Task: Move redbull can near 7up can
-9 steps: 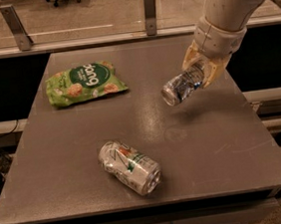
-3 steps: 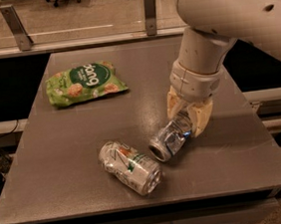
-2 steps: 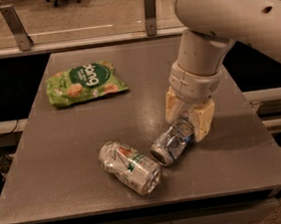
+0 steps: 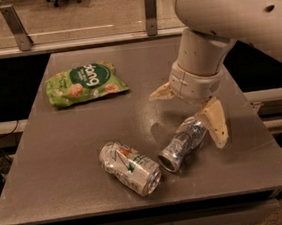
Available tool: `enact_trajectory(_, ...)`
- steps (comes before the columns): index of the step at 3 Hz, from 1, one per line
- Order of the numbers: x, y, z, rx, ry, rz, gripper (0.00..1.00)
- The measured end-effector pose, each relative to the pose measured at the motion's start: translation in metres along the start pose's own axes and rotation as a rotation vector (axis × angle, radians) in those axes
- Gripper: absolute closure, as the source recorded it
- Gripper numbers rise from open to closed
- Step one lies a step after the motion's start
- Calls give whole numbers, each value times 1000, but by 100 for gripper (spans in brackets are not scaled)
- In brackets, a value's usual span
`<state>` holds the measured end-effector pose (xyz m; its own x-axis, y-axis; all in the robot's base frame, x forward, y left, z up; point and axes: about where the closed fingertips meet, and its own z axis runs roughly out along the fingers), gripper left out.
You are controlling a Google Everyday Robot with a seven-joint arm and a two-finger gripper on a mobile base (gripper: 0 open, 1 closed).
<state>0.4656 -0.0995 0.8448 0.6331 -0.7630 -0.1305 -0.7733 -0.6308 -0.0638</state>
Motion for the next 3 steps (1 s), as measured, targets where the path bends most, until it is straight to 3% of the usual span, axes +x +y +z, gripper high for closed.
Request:
enact_trajectory(1, 22, -4, -25, 73, -8, 67, 0)
enact_trajectory(3, 116, -6, -94, 321, -162, 355, 0)
